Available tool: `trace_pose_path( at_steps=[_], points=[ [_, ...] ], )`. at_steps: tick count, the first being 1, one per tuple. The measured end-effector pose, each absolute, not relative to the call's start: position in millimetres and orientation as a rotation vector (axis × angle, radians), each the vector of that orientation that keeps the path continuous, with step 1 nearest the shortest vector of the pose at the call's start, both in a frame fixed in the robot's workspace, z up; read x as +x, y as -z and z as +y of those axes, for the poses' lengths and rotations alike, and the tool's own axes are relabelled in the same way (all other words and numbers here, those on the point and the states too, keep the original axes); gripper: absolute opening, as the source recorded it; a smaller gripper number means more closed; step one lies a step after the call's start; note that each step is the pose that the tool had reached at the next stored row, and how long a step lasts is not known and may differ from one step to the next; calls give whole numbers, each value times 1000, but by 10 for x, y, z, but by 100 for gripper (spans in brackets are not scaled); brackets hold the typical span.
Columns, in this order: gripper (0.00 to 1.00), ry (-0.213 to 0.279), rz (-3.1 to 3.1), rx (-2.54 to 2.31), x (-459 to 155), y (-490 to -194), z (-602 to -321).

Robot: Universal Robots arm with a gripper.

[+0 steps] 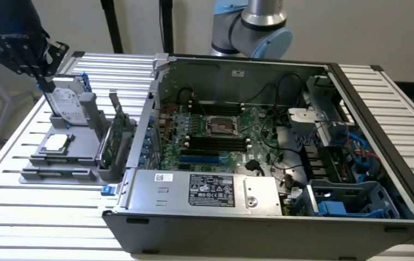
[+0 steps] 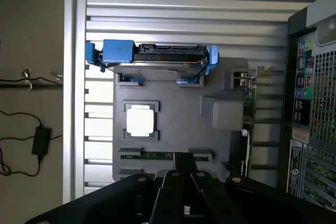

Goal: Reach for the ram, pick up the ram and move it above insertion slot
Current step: 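Reach for the ram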

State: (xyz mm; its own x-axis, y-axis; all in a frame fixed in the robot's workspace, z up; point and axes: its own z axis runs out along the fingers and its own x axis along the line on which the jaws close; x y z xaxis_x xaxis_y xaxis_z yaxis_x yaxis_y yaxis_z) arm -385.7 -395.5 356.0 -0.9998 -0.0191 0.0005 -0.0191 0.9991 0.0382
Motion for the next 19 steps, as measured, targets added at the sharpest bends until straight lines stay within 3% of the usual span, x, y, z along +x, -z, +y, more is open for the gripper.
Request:
trace_pose_path(
  at_steps=[7,19],
  points=[
    [11,60,-3140,30,-3856,-3560,-4021],
    [11,60,-3140,31,-3863,-3551,-4472]
  ],
)
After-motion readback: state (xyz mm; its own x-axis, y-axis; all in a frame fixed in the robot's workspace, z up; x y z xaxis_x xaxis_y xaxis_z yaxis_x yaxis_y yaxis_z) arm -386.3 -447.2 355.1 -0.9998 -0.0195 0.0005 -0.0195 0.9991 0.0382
